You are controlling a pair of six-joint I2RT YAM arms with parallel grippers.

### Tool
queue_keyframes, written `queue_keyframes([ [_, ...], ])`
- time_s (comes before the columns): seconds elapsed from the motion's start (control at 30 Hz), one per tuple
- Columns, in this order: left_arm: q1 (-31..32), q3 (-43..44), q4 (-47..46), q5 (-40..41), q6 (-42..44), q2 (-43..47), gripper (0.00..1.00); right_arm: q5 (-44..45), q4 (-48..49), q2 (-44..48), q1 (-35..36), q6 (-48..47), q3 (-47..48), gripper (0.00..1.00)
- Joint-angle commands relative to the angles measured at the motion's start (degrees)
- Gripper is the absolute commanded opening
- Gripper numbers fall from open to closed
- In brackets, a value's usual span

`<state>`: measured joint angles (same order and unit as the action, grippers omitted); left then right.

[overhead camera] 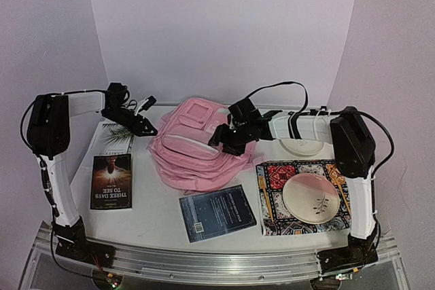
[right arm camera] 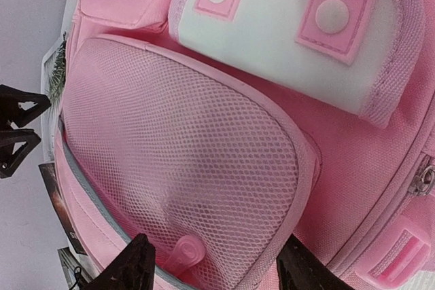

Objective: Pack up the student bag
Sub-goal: Pick up the upper front pocket of the student bag.

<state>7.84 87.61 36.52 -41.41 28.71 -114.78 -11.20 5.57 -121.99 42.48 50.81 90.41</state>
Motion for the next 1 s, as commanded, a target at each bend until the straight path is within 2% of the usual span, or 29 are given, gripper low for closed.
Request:
queue_keyframes([
  [0.0, 1.7, -1.7, -2.1, 3.4, 3.9, 3.8, 0.55, -1.0, 1.0, -0.6, 0.1, -0.7, 2.7, 0.61],
  [0.2, 4.3, -3.2, -3.1, 10.5, 5.4, 3.5, 0.49, -1.0, 1.1, -0.7, 0.1, -0.4, 2.9, 0.6],
  [0.33, 4.9, -3.0, -3.9, 11.3, 4.9, 3.1, 0.41, -1.1, 1.2, -0.9, 0.1, -0.1, 3.1, 0.6],
  [0.53, 5.5, -1.9, -4.2, 12.5, 5.0, 2.2, 0.35, -1.1, 1.2, -0.8, 0.1, 0.2, 2.8, 0.59],
  [0.73, 6.3, -3.1, -4.2, 14.9, 5.4, 2.7, 0.22, -0.6, 1.2, -0.6, 0.1, 1.0, 2.4, 0.59],
  [0.87, 6.9, -4.0, -4.2, 16.0, 5.6, 4.1, 0.03, 0.2, 1.1, -0.6, 0.1, 2.4, 1.8, 0.59],
  [0.97, 7.6, -4.9, -4.3, 17.0, 5.7, 5.4, 0.0, 0.7, 1.1, -0.6, 0.1, 3.4, 1.2, 0.58],
])
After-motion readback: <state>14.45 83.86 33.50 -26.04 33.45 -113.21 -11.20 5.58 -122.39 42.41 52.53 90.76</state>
